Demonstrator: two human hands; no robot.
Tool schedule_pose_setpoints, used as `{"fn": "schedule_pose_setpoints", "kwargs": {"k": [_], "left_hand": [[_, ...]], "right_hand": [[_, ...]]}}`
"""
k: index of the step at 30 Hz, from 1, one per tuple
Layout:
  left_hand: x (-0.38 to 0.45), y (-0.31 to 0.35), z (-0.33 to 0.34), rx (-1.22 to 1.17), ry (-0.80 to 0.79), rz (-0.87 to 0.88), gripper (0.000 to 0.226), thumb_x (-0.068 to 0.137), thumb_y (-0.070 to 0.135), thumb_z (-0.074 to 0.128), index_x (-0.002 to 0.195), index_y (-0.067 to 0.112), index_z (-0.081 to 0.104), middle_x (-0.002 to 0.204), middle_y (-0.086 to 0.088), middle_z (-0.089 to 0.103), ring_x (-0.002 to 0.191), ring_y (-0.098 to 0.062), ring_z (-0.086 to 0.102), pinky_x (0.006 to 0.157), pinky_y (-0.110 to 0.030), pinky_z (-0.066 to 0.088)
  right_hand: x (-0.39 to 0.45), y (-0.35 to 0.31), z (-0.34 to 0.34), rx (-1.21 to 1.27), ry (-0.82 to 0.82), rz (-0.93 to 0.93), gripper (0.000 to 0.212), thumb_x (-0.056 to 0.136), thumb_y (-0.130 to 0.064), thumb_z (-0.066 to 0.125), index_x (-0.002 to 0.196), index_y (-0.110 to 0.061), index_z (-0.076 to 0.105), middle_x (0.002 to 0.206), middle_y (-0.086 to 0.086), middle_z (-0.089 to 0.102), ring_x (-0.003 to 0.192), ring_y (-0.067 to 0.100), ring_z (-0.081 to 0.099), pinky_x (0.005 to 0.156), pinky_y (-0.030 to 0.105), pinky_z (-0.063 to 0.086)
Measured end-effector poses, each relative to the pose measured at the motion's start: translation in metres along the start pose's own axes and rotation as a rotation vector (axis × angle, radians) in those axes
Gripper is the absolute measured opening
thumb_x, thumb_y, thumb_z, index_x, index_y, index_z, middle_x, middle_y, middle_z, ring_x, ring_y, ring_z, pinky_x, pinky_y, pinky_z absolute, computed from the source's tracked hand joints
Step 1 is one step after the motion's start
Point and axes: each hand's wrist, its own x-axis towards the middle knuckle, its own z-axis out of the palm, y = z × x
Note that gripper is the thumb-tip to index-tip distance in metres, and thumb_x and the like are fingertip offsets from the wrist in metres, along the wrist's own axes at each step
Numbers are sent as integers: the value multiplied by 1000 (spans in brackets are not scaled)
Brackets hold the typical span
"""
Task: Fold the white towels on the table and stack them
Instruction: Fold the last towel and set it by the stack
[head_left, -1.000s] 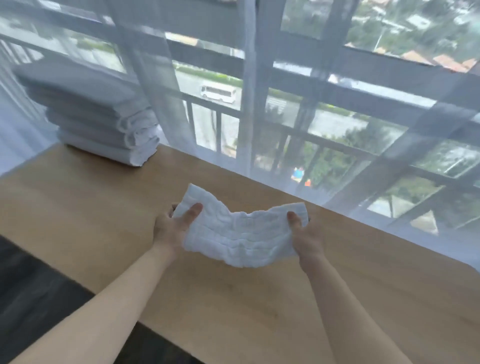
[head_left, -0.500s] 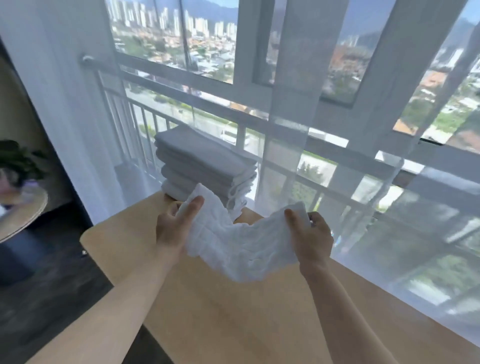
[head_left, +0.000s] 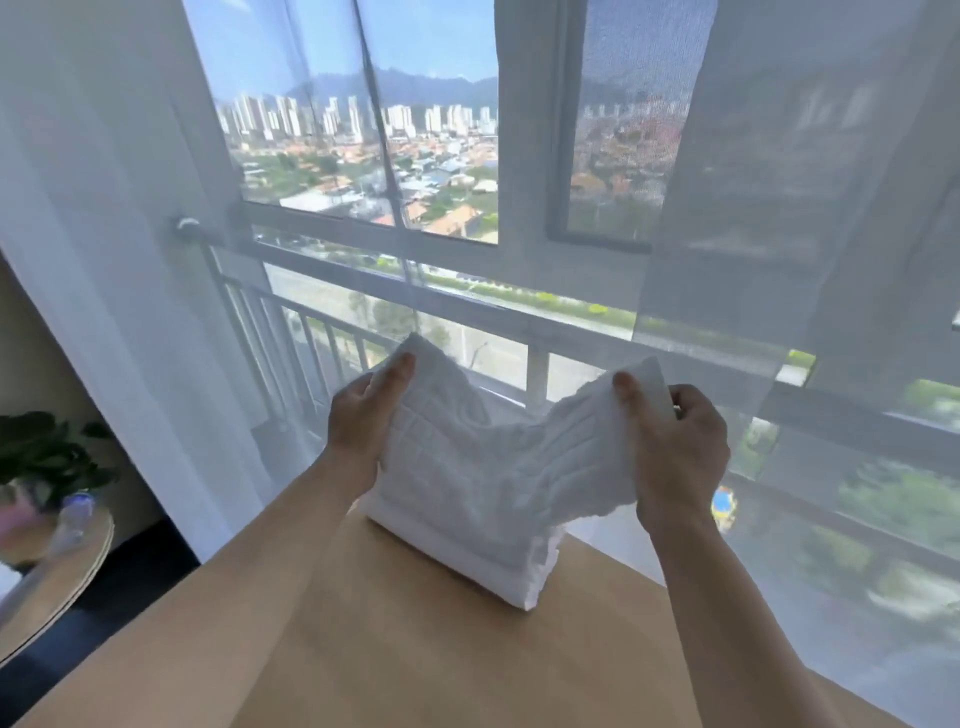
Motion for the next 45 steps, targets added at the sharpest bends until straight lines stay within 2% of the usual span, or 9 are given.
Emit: {"fn": "schedule_pose_setpoints", "kwargs": {"k": [5, 10, 16, 21, 26, 29, 32, 38, 45], "left_hand": [[62, 2, -8, 2, -26, -20, 46, 72, 62, 81, 83, 17, 77, 91, -6, 76, 94, -33, 73, 84, -55, 60], [142, 3, -24, -60, -107, -29, 33, 75, 55, 83, 79, 22, 81, 88, -3, 79, 78, -23, 76, 62, -37, 62], [247, -18, -40, 48, -108, -50, 46, 74, 62, 80, 71, 17, 73, 65, 10, 73, 58, -10, 70, 45, -24, 52], [287, -66, -44, 392, -203, -10, 69, 69, 82, 62, 74, 13, 69, 66, 4, 69, 64, -15, 65, 59, -34, 49], [301, -109, -54, 854, -307, -15, 50, 84, 74, 54, 104, 29, 52, 107, -5, 67, 92, -29, 59, 79, -39, 40], [304, -115, -54, 863, -324, 3, 49, 90, 67, 53, 120, 29, 55, 125, -8, 66, 114, -34, 61, 82, -37, 36], [301, -110, -58, 851, -391, 45, 48, 95, 58, 52, 130, 26, 58, 130, -7, 65, 120, -33, 58, 84, -36, 36], [293, -82, -65, 603, -402, 114, 22, 88, 59, 56, 102, 49, 68, 99, 16, 71, 96, -17, 67, 80, -37, 48], [275, -92, -60, 928, -424, 182, 44, 103, 43, 44, 135, 18, 59, 126, -20, 65, 118, -40, 57, 94, -44, 43]], "right_hand": [[12, -14, 50, -36, 53, -7, 45, 79, -57, 71, 71, -15, 54, 64, -5, 57, 59, 17, 55, 54, 29, 41], [22, -4, 96, 1, 185, 64, 46, 80, -56, 72, 68, -16, 51, 64, -5, 53, 60, 18, 51, 58, 34, 43], [31, 39, 145, -33, 376, 239, 48, 84, -53, 72, 70, -11, 54, 69, 2, 55, 64, 23, 51, 61, 36, 44], [21, 77, 159, -335, 402, 295, 51, 89, -52, 65, 67, -11, 48, 64, 4, 51, 62, 27, 51, 56, 37, 35], [15, 99, 158, -653, 209, 379, 47, 92, -55, 58, 93, -9, 57, 89, 10, 64, 86, 34, 58, 70, 38, 38], [21, 100, 158, -740, 125, 457, 61, 95, -56, 55, 127, -4, 52, 115, 17, 63, 104, 35, 58, 75, 35, 36], [25, 96, 157, -757, 51, 500, 62, 98, -53, 52, 135, -4, 44, 123, 19, 60, 106, 34, 56, 76, 35, 35], [23, 77, 142, -780, 118, 416, 52, 97, -51, 52, 130, -11, 49, 123, 18, 61, 98, 32, 54, 78, 35, 36], [-2, 83, 145, -773, 88, 470, 49, 102, -46, 46, 129, -6, 47, 118, 20, 62, 111, 39, 58, 83, 39, 41]]}}
